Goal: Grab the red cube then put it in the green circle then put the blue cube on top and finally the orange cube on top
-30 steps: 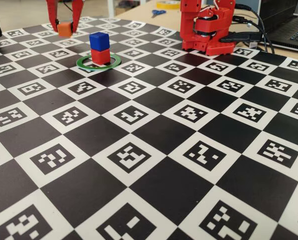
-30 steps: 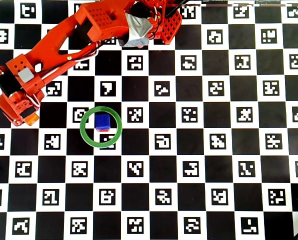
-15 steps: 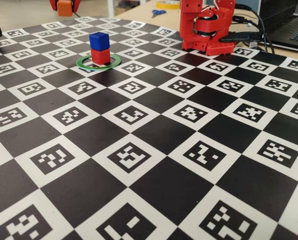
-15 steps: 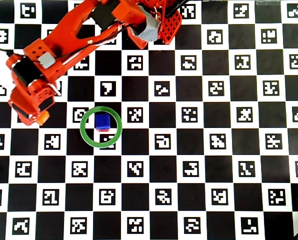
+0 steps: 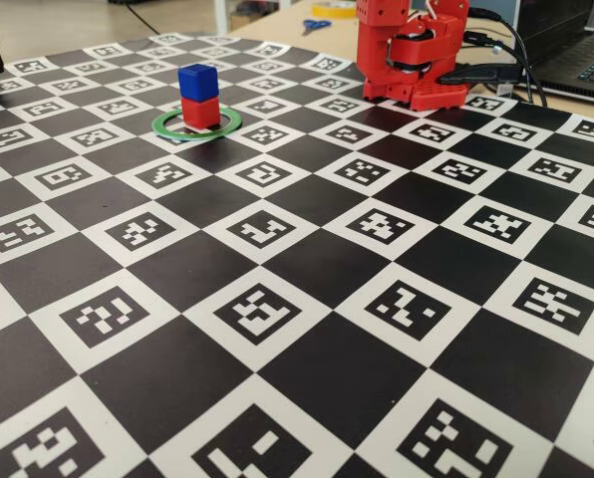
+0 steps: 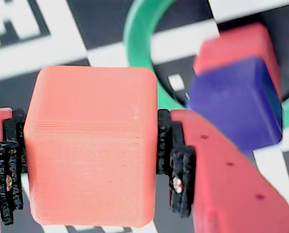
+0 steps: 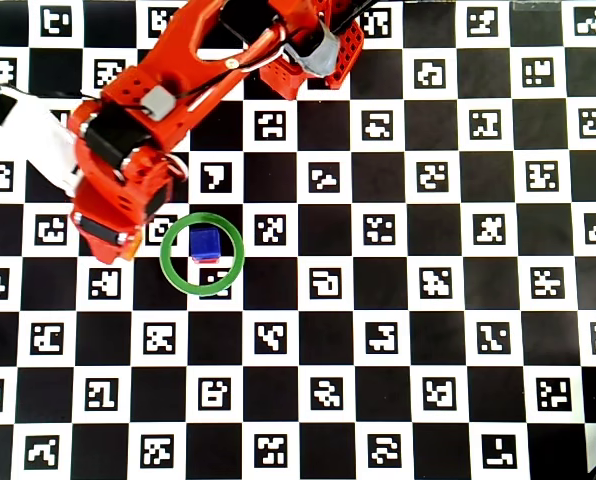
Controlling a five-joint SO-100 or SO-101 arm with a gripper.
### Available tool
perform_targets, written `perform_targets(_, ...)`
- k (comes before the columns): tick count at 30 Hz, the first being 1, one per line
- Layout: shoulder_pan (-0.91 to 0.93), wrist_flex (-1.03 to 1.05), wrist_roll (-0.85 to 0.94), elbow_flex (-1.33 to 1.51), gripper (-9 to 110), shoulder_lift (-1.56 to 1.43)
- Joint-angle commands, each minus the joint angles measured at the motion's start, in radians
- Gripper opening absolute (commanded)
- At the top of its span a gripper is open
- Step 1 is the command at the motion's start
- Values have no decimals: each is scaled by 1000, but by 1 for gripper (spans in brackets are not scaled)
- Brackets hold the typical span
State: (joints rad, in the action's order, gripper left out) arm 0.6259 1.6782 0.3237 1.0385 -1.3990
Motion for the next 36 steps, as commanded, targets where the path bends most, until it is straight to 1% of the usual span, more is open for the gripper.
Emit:
perform_targets(1,-61,37,29,-14,8,-132)
perform_targets(9,-156,67,104,48,8,-158)
perform_targets(16,-190,74,166,103,8,-178)
perform_targets(22,-190,54,207,155,8,-189)
perform_targets(36,-127,-97,225,319,8,-199)
